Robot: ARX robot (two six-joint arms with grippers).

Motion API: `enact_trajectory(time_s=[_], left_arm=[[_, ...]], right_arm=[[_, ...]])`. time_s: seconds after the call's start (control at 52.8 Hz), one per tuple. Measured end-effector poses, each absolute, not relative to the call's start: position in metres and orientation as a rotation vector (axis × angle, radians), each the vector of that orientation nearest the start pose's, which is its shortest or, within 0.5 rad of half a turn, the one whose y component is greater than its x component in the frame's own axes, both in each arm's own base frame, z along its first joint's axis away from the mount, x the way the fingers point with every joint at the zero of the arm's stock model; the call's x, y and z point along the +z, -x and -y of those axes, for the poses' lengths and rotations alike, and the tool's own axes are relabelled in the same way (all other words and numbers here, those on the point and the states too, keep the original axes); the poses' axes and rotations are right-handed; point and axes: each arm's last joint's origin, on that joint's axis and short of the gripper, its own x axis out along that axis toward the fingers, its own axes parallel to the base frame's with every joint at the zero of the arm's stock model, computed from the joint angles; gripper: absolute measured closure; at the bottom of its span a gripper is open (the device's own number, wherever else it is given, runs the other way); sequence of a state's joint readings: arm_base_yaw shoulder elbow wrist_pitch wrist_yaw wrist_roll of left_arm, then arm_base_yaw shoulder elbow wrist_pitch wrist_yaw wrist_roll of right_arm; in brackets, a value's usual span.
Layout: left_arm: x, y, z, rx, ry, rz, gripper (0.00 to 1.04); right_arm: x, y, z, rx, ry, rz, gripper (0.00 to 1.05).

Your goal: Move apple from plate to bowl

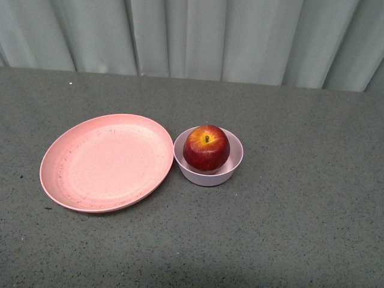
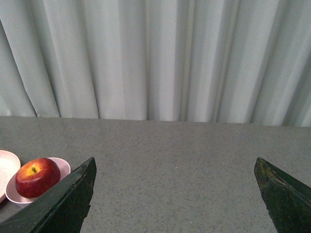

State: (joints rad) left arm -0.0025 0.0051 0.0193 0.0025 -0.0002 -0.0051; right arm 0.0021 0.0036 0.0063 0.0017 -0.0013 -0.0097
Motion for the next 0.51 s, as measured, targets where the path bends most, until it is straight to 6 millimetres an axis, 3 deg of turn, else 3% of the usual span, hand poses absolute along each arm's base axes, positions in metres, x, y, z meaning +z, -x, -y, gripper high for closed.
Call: enact_trajectory(time_s=[0.511], left_arm=[[0.1699, -0.0968, 0.0002, -0.002, 0.005, 0.017, 0.07]], right_arm=[[0.1655, -0.0975, -0.0002, 0.003, 0.01, 0.004, 0.09]])
